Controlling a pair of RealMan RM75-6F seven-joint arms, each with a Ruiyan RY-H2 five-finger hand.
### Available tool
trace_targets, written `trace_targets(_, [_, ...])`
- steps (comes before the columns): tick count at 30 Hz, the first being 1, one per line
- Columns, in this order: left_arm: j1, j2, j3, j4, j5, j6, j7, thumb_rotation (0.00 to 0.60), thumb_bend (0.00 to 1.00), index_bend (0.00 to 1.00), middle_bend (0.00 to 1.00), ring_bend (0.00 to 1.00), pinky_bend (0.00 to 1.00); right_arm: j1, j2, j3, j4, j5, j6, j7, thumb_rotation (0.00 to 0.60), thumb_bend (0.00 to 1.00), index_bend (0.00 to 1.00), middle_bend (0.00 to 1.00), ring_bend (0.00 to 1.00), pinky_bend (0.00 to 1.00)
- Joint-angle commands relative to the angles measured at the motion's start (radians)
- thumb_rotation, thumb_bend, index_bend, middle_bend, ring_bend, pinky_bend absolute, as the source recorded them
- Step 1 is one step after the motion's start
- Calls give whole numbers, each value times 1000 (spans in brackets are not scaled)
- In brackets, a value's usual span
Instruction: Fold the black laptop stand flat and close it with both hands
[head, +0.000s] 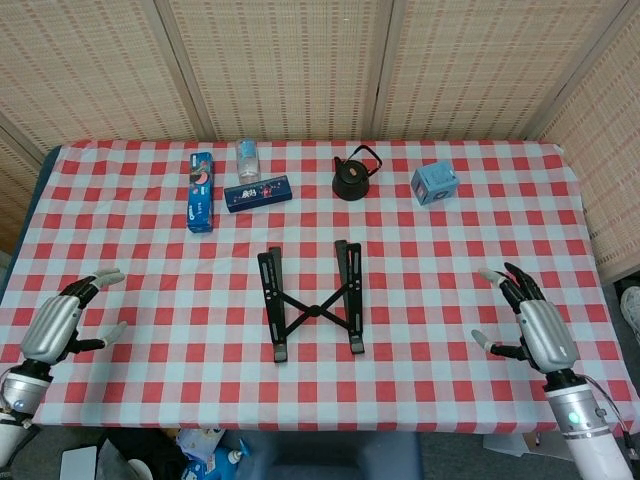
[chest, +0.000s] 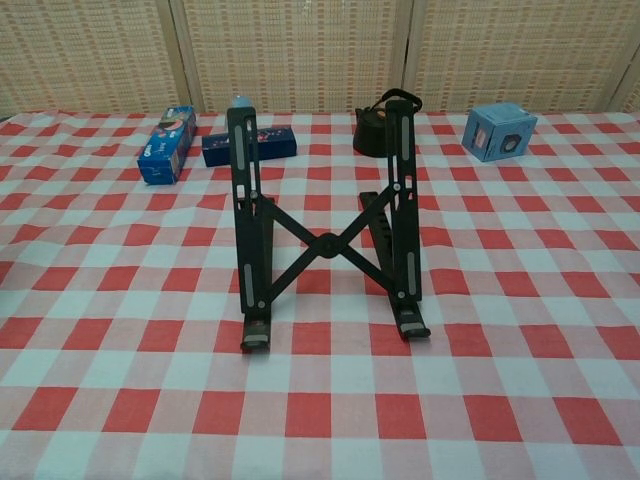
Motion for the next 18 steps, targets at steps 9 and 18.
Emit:
trace_targets(9, [-214,-20,-43,112,-22,-295,-530,0,190,181,199,227,198,205,-26,104,-53,170,-286,205,600,56,148,178,14,66])
trace_targets(18, [-318,-96,-52,208,-39,-425,-743,0,175,177,200,233,198,313,-112,161,11,293,-420,306,600,0,148,177,14,66])
